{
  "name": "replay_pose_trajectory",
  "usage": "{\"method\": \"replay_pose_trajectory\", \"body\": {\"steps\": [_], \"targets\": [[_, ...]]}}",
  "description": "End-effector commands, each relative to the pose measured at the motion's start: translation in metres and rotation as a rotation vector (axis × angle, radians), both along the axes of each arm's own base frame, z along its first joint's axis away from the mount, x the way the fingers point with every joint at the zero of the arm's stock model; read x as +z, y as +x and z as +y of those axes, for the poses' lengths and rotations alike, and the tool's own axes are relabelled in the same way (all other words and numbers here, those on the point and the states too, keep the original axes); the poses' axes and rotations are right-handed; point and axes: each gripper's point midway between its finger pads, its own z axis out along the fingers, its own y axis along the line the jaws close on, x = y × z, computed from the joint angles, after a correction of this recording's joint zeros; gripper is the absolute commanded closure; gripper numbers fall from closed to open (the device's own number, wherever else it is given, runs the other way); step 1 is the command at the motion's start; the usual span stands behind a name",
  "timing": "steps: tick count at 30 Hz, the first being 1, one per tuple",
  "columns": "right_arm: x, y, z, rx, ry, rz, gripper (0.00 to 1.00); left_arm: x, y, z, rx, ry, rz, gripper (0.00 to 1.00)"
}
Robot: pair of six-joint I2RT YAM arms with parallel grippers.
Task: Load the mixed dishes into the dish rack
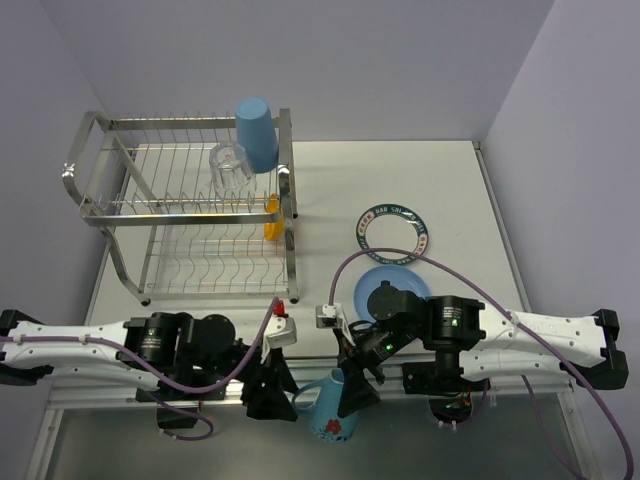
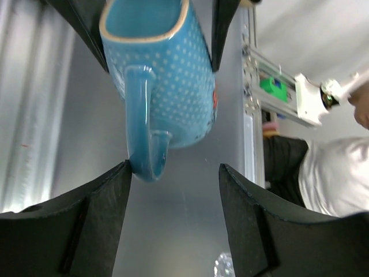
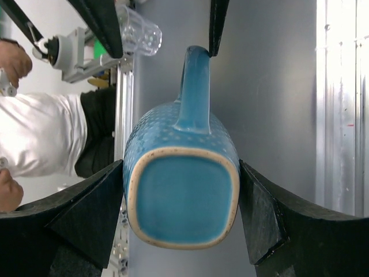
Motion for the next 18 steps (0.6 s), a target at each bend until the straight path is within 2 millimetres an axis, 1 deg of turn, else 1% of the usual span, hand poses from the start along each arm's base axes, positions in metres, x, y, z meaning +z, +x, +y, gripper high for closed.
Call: {"method": "replay_pose_trajectory", "body": {"steps": [1, 5, 7, 11, 14, 18], "targets": [[0.033, -0.002, 0.007, 0.029, 0.1, -0.052, 1.0, -0.001, -0.021, -0.001, -0.099, 0.005, 0.081, 0.33], [0.034, -0.003, 0.012, 0.037, 0.088, -0.069, 1.0, -0.01, -0.025, -0.002, -0.11, 0.033, 0.103, 0.35], [0.036, -0.004, 0.014, 0.041, 0.092, -0.077, 1.0, -0.009, -0.022, -0.003, -0.09, 0.03, 0.103, 0.34], [0.037, -0.006, 0.019, 0.039, 0.105, -0.079, 1.0, -0.003, -0.015, -0.005, -0.043, -0.008, 0.093, 0.32], [0.036, -0.007, 0.021, 0.043, 0.108, -0.076, 1.0, 0.007, -0.012, -0.007, -0.024, -0.067, 0.097, 0.32], [0.039, -0.007, 0.024, 0.04, 0.116, -0.076, 1.0, 0.01, -0.01, -0.008, -0.014, -0.094, 0.096, 0.33]]}}
